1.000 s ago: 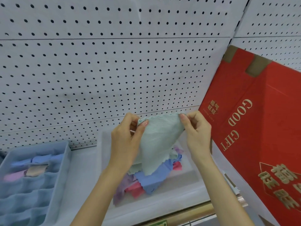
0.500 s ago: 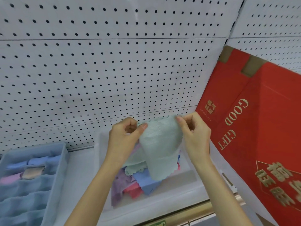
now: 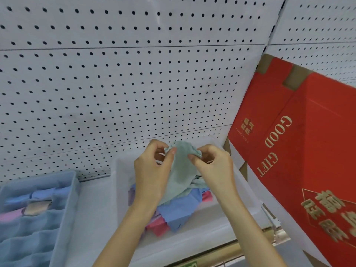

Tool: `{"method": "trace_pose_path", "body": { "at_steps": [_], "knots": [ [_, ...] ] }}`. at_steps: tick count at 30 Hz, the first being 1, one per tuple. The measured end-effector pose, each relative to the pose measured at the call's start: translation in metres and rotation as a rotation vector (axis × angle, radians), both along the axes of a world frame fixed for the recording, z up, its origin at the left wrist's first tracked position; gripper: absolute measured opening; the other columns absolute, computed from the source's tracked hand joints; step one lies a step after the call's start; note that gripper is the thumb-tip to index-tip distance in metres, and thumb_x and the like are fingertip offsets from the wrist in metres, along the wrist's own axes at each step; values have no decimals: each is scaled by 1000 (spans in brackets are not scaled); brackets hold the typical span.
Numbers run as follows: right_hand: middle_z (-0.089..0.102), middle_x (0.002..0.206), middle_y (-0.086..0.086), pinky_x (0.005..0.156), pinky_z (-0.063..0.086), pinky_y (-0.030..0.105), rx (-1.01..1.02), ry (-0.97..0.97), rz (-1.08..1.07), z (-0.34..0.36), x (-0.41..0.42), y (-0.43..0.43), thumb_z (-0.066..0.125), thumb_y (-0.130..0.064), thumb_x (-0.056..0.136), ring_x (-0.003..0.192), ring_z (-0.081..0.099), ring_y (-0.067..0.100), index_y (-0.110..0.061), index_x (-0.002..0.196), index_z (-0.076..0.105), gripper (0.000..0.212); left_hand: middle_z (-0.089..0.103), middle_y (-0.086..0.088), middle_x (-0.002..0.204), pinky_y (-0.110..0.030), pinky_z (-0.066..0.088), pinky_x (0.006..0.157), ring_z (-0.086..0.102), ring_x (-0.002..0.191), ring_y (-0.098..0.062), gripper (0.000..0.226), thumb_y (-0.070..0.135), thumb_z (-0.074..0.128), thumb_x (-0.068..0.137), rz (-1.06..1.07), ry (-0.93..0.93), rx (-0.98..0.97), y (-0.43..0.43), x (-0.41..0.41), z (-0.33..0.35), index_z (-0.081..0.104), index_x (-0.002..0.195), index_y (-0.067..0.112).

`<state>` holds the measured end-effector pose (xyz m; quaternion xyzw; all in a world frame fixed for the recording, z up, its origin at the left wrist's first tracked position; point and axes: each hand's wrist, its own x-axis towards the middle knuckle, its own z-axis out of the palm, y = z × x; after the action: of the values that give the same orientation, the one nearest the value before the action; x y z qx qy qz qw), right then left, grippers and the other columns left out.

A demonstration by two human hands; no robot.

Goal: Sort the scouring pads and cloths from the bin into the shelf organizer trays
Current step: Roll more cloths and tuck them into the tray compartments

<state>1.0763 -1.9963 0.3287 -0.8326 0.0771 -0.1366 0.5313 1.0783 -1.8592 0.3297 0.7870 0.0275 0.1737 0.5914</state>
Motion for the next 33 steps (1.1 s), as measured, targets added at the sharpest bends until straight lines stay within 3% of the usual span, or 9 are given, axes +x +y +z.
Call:
{"method": "trace_pose_path", "body": {
  "at_steps": [4, 6, 9, 13, 19, 23, 26, 30, 33],
  "knots": [
    [50, 58, -4, 53, 39, 30, -120, -120, -84, 4, -3, 6, 67, -23, 85, 54, 44, 13, -17, 68, 47, 27, 60, 10, 68, -22, 43, 57, 55, 61, -9, 16, 18, 71, 86, 55, -142, 184, 2, -3, -1, 58, 77, 20],
    [48, 55, -8, 51, 36, 23, -117, -166, -76, 11, -6, 10, 66, -20, 86, 52, 41, 10, -19, 66, 44, 30, 60, 12, 73, -18, 43, 59, 57, 67, -9, 13, 18, 71, 85, 74, -220, 233, 3, -2, 1, 60, 80, 21],
    [58, 59, -11, 55, 49, 25, 37, -163, 37, 25, -9, 19, 73, -17, 82, 54, 52, 7, -19, 68, 56, 22, 63, 14, 78, -8, 42, 64, 60, 73, -4, 13, 13, 72, 84, 50, -242, 146, 0, -4, 10, 67, 80, 24],
    [69, 67, -5, 56, 55, 30, 174, -152, 96, 38, -10, 26, 78, -17, 78, 60, 62, 11, -20, 75, 71, 9, 73, 12, 80, -27, 55, 74, 68, 78, -7, 22, 14, 69, 88, -60, -98, -156, -2, -6, 20, 71, 81, 34],
    [73, 78, -7, 69, 57, 29, 189, -188, 151, 40, -12, 28, 72, -10, 83, 72, 69, 11, -32, 82, 73, 22, 75, 8, 89, -36, 58, 78, 71, 86, -15, 27, 14, 62, 93, -163, -71, -217, 5, -9, 25, 73, 88, 38],
    [69, 91, -7, 77, 52, 17, 61, -204, 159, 36, -14, 35, 70, -7, 84, 80, 66, 3, -20, 101, 74, 22, 75, 5, 91, -48, 56, 84, 70, 90, -19, 20, 30, 59, 88, -134, -56, -212, 6, -9, 24, 75, 88, 43],
    [62, 94, -3, 76, 47, 11, -108, -249, 209, 33, -19, 42, 66, -3, 86, 85, 60, 4, -18, 111, 70, 30, 74, 4, 92, -48, 55, 87, 70, 92, -17, 14, 40, 65, 83, -136, -28, -230, 9, -12, 27, 76, 90, 36],
    [53, 95, -3, 79, 48, 21, -190, -294, 268, 23, -23, 47, 65, -6, 87, 85, 56, 8, -17, 112, 68, 28, 75, 3, 86, -42, 56, 85, 71, 86, -14, 11, 18, 76, 81, -96, -4, -240, 14, -12, 33, 75, 87, 27],
    [47, 99, -10, 84, 42, 15, -180, -316, 251, 16, -25, 48, 70, -17, 84, 95, 50, 9, -34, 122, 60, 43, 74, 3, 73, -37, 60, 75, 71, 75, -17, 19, 8, 69, 86, -67, 45, -285, 20, -9, 40, 73, 77, 25]
  ]
}}
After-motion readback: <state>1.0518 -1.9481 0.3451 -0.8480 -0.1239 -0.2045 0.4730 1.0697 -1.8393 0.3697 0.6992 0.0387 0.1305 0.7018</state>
